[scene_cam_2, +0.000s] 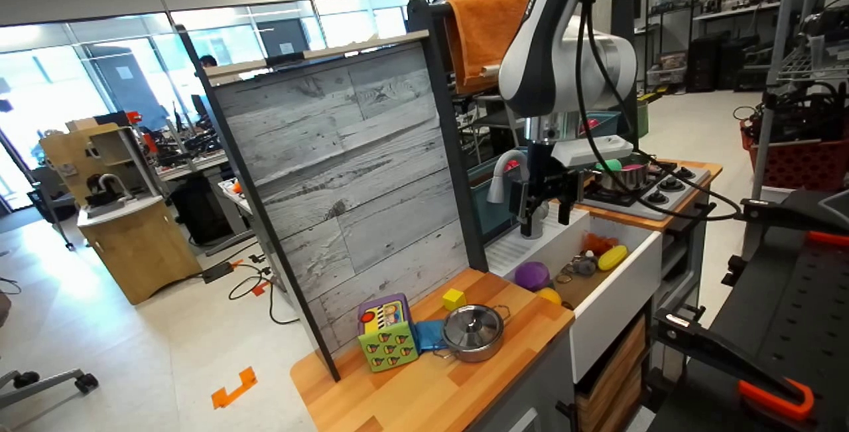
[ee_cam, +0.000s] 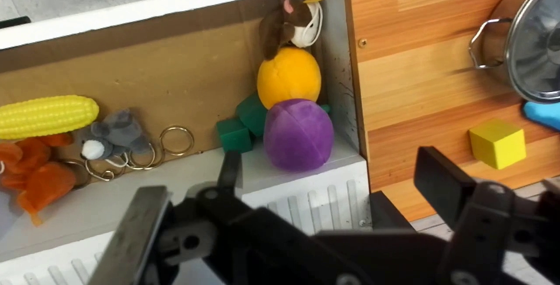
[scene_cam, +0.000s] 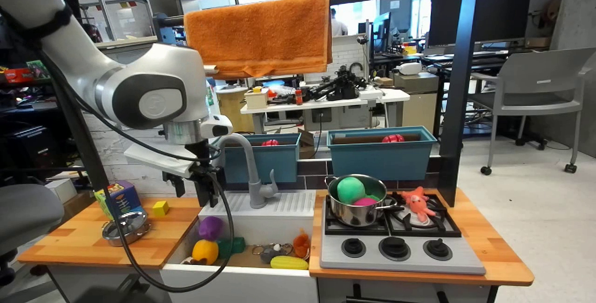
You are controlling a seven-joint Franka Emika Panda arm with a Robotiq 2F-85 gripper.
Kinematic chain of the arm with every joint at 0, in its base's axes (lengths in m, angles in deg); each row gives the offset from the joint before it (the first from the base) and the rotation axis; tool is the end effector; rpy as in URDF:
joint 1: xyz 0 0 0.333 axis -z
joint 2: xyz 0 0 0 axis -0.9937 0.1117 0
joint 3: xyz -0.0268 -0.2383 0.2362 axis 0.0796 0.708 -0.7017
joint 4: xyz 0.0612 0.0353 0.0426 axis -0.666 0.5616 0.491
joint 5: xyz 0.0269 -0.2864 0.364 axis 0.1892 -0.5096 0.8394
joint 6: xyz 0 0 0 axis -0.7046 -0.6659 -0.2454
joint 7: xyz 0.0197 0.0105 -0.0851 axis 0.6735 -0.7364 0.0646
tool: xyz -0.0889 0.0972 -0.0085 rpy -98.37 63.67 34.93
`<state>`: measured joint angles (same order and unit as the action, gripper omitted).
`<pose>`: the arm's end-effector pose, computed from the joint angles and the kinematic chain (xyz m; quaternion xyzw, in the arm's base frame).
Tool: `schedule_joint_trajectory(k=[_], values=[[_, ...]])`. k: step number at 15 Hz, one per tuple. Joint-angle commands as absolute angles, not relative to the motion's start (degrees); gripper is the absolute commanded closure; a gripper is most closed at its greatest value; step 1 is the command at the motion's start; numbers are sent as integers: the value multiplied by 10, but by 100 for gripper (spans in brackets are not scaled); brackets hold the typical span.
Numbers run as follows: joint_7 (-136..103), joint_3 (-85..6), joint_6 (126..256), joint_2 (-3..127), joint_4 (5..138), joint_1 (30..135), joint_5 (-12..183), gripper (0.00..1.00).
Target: Remove the purple plush toy from the sink and put it inside the silver pot on the right
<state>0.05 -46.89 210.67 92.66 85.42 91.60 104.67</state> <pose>0.6681 -0.0594 -0.0007 -0.9939 0.0729 -0.0194 0.0805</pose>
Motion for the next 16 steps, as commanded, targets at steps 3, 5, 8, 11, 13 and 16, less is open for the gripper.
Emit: schedule_joint_trajectory(k=[3, 5, 8, 11, 13, 16], values=[[-61, -458, 2106, 1007, 767, 912, 1011, 0], [-74, -457, 2104, 1032, 739, 910, 1004, 0], [-91, -454, 2104, 1067, 704, 900, 991, 0], [-105, -451, 2100, 1095, 670, 889, 981, 0], [-117, -445, 2095, 1114, 649, 879, 973, 0], [-132, -437, 2091, 1136, 621, 869, 970, 0]])
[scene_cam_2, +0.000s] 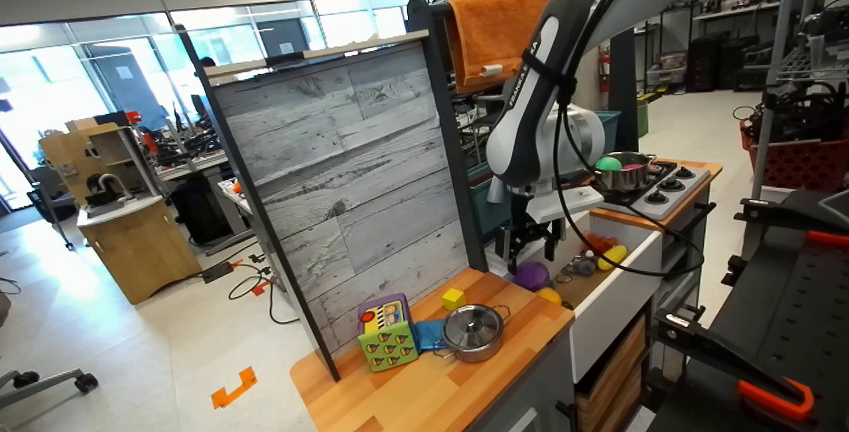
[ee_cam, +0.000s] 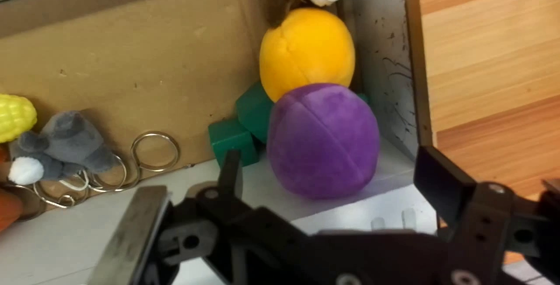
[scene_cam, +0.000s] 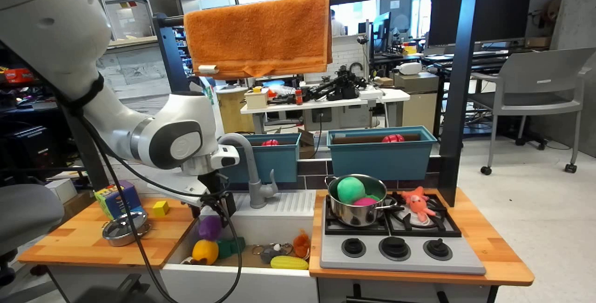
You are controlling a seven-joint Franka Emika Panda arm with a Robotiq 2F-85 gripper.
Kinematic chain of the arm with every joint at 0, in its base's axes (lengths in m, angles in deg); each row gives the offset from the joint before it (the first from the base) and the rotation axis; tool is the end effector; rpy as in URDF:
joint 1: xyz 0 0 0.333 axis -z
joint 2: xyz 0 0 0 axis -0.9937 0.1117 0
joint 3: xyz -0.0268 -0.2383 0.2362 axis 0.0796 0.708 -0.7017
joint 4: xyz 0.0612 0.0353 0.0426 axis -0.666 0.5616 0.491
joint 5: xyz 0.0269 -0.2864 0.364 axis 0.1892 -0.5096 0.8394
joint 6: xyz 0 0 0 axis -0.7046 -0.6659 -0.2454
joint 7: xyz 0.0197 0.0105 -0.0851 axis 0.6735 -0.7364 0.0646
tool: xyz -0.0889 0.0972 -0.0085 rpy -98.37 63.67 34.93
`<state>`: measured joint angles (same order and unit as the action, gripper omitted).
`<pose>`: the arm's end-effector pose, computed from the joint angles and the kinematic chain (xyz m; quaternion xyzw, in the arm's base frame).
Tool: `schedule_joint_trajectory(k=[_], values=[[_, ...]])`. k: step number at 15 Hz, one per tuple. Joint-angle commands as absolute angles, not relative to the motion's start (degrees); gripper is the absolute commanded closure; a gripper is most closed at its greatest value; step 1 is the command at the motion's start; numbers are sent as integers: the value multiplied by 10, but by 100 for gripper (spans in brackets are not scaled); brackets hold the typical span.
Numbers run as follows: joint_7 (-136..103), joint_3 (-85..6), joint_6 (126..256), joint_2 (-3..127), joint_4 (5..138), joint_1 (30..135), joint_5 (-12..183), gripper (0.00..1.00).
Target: Remove the purple plush toy from the sink and put it inside the silver pot on the right
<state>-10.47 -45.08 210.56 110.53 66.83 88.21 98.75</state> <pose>0.7126 -0.0433 -0.0976 -0.9933 0.1023 -0.0159 0.0508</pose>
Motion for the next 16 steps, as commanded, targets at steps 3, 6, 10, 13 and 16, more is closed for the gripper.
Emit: schedule_joint_trajectory(k=[3, 6, 10, 13, 16], values=[[-140, -433, 2084, 1152, 598, 866, 971, 12], [-144, -433, 2067, 1162, 579, 868, 972, 40], [-150, -434, 2040, 1166, 563, 872, 975, 69], [-152, -434, 2029, 1158, 569, 873, 976, 89], [-155, -431, 2026, 1140, 592, 877, 978, 95]])
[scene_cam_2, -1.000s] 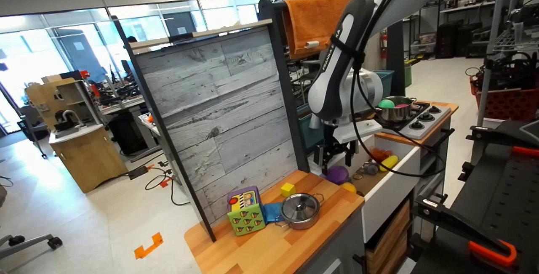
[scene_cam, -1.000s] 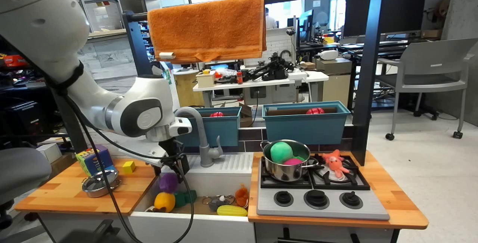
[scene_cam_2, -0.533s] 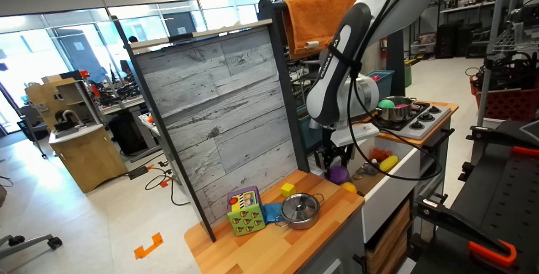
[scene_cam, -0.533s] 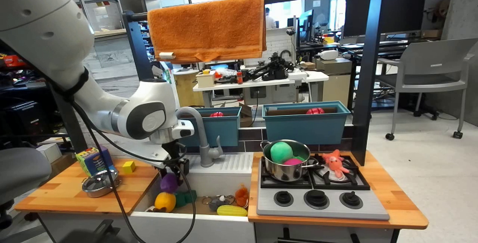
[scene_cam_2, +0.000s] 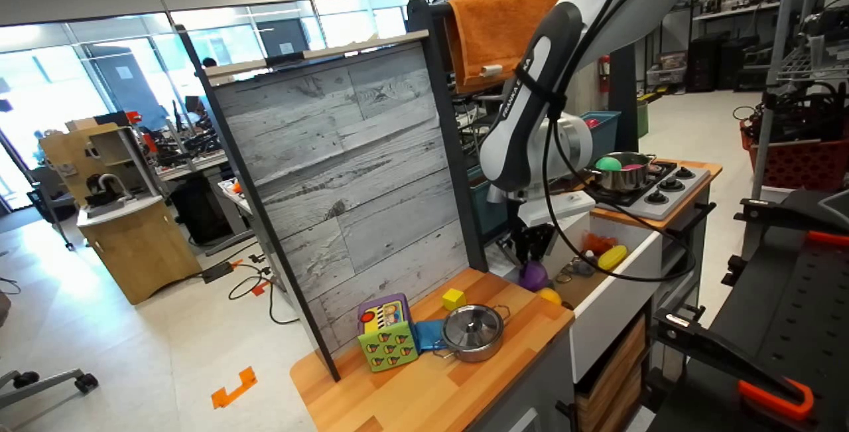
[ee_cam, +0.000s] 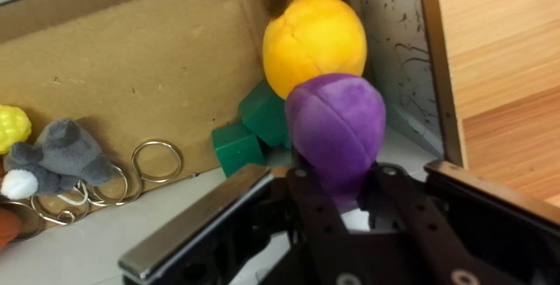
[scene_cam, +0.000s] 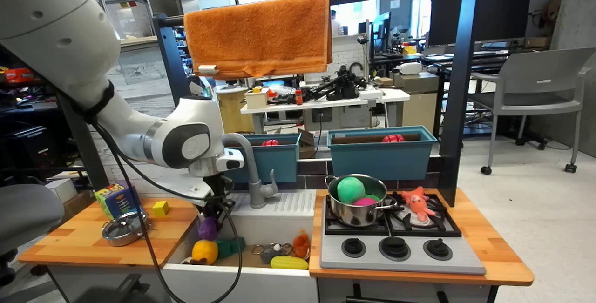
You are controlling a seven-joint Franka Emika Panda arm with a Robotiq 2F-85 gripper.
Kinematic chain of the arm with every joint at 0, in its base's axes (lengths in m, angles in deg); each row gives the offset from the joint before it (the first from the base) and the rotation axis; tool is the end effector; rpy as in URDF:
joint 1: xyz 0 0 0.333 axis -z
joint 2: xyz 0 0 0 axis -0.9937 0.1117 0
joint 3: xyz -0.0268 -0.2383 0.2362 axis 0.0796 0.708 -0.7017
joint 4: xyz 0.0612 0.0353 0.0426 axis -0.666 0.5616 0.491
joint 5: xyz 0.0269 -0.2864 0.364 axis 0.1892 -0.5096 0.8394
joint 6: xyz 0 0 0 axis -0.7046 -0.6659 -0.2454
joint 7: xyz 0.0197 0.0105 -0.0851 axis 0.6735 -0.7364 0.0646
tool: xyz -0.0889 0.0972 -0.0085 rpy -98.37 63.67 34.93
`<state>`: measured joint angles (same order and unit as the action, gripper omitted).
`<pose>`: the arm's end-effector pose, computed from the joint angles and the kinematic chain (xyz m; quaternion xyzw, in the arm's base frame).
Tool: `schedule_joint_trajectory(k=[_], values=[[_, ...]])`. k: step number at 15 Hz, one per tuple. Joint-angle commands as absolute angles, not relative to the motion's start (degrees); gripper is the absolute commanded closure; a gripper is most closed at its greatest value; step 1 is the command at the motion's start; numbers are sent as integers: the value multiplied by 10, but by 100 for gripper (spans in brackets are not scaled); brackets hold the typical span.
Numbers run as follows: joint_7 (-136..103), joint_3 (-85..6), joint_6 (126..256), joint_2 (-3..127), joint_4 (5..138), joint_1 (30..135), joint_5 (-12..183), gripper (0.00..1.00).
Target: Remove the purple plush toy from the sink and put it inside the silver pot on the right
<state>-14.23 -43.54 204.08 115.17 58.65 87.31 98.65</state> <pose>0.7322 -0.0488 -0.1117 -0.9907 0.1280 0.0106 0.0458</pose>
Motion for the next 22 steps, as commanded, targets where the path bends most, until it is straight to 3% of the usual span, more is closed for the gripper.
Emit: schedule_joint_trajectory(k=[1, 12, 22], values=[[-153, -430, 2028, 1132, 602, 881, 978, 94], [-138, -421, 2068, 1033, 693, 972, 1002, 94], [-187, -385, 2049, 1001, 662, 1050, 1039, 94]])
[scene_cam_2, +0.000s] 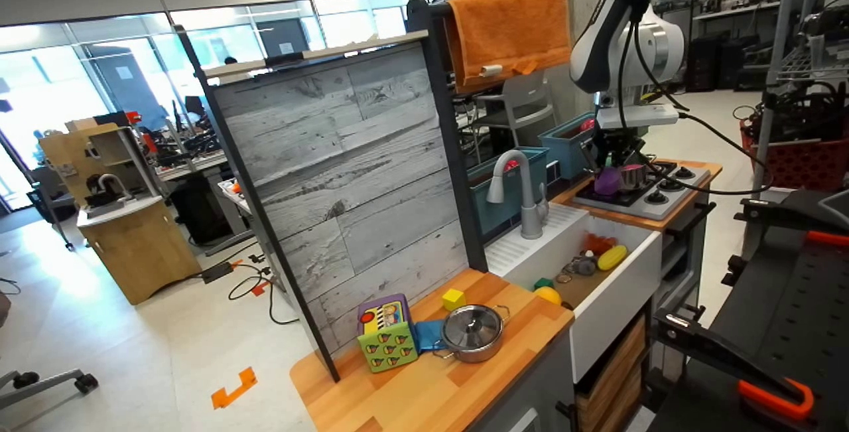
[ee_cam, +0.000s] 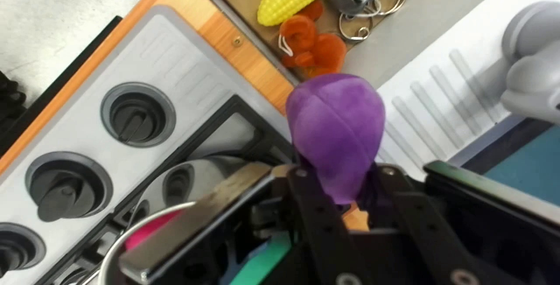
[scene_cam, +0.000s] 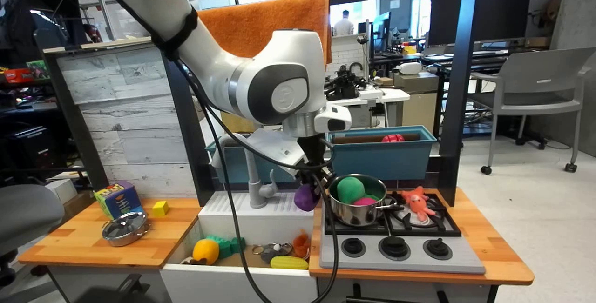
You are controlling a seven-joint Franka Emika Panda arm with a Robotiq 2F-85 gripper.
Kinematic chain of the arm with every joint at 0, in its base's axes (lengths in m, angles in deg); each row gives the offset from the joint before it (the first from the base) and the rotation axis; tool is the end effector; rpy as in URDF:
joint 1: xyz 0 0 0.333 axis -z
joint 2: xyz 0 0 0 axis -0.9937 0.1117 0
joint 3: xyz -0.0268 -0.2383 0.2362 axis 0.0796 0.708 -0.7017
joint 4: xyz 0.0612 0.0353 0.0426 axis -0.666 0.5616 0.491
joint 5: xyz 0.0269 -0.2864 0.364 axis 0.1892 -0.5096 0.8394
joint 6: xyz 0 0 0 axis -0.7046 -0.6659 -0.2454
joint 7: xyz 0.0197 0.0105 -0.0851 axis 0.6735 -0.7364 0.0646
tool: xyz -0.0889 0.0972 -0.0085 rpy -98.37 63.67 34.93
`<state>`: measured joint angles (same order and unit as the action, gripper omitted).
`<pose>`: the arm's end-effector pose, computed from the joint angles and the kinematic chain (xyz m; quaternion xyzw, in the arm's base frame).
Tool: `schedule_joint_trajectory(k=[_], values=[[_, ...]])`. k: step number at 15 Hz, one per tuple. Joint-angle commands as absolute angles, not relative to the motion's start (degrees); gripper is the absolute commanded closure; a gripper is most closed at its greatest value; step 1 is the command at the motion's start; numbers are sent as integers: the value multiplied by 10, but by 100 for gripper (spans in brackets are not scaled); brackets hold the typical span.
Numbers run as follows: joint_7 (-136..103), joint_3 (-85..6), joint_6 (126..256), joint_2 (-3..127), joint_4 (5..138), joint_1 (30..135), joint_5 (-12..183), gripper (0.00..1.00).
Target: Remove the purple plush toy from the sink and put it inside the silver pot on the right
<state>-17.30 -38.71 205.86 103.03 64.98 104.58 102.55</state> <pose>0.6945 -0.3315 0.0070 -0.9361 0.3453 -0.0633 0.0220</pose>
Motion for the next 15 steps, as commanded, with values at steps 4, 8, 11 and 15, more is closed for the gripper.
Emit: schedule_joint_trajectory(k=[4, 8, 11, 15], values=[[-202, -367, 2071, 954, 705, 1042, 1040, 94], [-296, -289, 2073, 935, 725, 994, 1012, 94], [-380, -228, 2066, 951, 718, 956, 984, 94], [-454, -189, 2090, 973, 709, 925, 971, 94]])
